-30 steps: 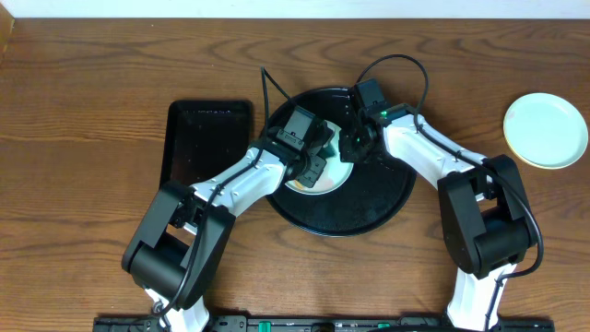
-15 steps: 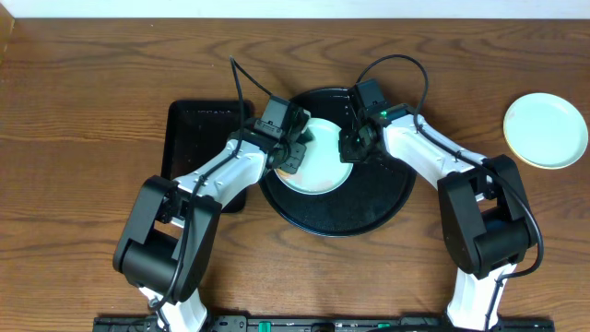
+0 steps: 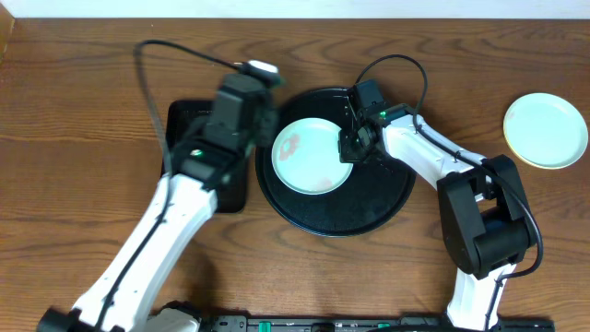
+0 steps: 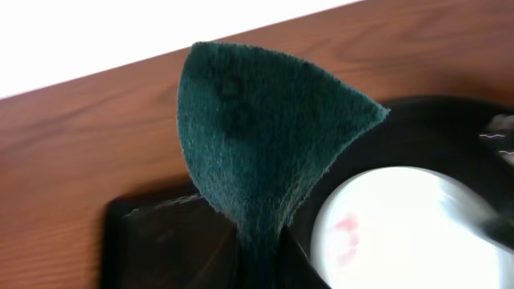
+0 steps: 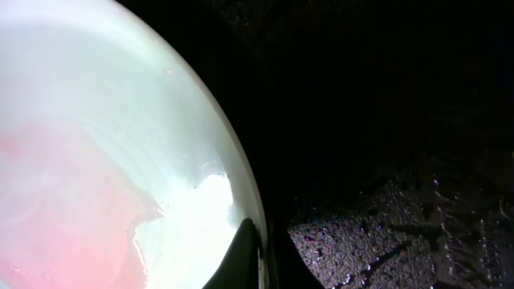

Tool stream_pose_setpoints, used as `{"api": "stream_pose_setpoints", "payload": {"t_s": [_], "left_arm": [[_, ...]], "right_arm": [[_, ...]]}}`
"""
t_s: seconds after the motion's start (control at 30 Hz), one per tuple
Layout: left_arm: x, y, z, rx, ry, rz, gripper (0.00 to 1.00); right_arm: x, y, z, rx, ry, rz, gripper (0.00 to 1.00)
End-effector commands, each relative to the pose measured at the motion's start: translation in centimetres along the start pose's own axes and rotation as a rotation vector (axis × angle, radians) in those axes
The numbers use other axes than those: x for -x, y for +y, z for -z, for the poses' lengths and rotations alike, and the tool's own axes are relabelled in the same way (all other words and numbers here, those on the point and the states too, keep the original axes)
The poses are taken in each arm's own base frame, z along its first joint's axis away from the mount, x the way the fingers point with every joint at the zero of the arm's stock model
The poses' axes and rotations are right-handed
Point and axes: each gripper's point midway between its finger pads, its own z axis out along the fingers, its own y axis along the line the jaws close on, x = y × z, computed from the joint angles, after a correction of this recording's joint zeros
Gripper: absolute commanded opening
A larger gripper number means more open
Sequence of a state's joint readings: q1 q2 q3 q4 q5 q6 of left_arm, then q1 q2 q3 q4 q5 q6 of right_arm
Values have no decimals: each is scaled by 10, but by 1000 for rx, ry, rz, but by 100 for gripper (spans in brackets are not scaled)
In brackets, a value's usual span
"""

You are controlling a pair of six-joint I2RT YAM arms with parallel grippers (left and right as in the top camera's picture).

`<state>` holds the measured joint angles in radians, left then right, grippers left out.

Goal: Clean dirty plates on tray and stack at the side
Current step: 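Return the sponge to the black tray with the left gripper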

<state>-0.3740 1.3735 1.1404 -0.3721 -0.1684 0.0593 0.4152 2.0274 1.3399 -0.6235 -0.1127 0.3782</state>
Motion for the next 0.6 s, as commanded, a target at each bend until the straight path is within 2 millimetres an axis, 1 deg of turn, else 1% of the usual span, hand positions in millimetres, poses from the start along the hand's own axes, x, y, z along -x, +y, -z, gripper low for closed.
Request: {"api": "stream_pose_setpoints", "payload": {"t_s": [0.0,0.1,0.17,0.2,0.23,0.3,0.43,0.5,0.57], "left_arm": [[-24,65,-2,209,93,75,7],[-58,99,-12,283,196,175,7],[-80,113,-22,291,263,225,7],[-88,114,-27,271,290,242,7],[-105,113,-42,209,347,280,7],[-119,109,-53,174,394,297,7],[-145,103,-73,161,485,289,7],[-153,101,-78,159,511,288,7],[-157,100,-79,158,525,287,8]], "right_arm": [[-22,-4,-21,-32,75,22,1],[-22,-4,-21,-32,75,22,1],[-22,-4,-21,-32,75,22,1],[-22,-4,-21,-32,75,22,1],[-22,-4,-21,-32,75,22,1],[-22,-4,-21,-32,75,22,1],[-22,-4,-21,-33,75,22,1],[-22,-4,-21,-33,75,22,1],[-22,-5,-21,-33,75,22,1]]}}
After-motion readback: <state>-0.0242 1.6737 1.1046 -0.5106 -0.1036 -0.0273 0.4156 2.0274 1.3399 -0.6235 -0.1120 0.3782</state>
